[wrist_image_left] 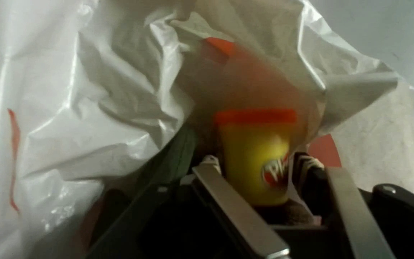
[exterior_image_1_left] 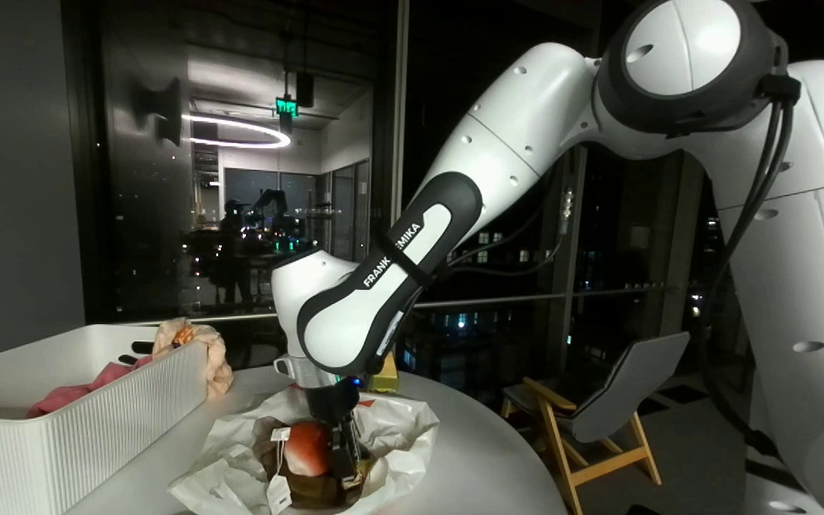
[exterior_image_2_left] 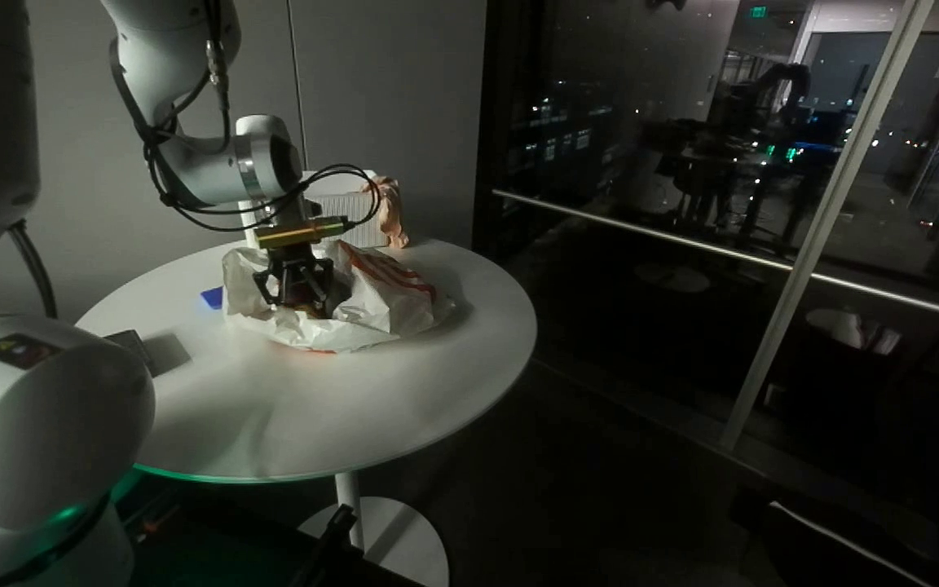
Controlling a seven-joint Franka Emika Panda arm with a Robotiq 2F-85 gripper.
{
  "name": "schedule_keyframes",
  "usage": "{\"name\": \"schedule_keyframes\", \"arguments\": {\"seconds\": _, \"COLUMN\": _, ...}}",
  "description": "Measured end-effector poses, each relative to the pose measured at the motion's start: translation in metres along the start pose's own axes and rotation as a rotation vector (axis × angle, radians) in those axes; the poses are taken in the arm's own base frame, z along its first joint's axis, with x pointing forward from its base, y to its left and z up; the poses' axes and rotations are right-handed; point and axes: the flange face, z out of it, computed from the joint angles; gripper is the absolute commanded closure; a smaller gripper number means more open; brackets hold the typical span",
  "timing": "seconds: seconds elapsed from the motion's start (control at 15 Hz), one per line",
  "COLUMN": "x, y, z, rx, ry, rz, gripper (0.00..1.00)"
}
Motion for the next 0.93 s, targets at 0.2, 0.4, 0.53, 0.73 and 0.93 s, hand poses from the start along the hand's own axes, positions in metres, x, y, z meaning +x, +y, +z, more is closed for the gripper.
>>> {"name": "schedule_keyframes", "arguments": {"seconds": 0.2, "x": -0.001, "y": 0.005, "z": 0.0, "rx": 0.011, "ry": 0.022, "rz": -0.003, "gripper": 0.0}}
{"name": "schedule_keyframes", "arguments": {"seconds": 0.4, "x": 0.001, "y": 0.003, "z": -0.017, "rx": 0.02, "ry": 0.068, "rz": -0.007, "gripper": 0.0}}
{"name": "schedule_keyframes", "arguments": {"seconds": 0.53, "x": 0.005, "y": -0.004, "z": -0.04, "rx": 0.05, "ry": 0.132, "rz": -0.026, "gripper": 0.0}}
{"name": "schedule_keyframes", "arguments": {"seconds": 0.73, "x": 0.015, "y": -0.025, "z": -0.074, "rx": 0.122, "ry": 0.246, "rz": -0.11, "gripper": 0.0}}
{"name": "schedule_keyframes", "arguments": {"seconds": 0.93, "x": 0.033, "y": -0.056, "z": -0.088, "rx": 0.165, "ry": 0.304, "rz": -0.217, "gripper": 0.0}}
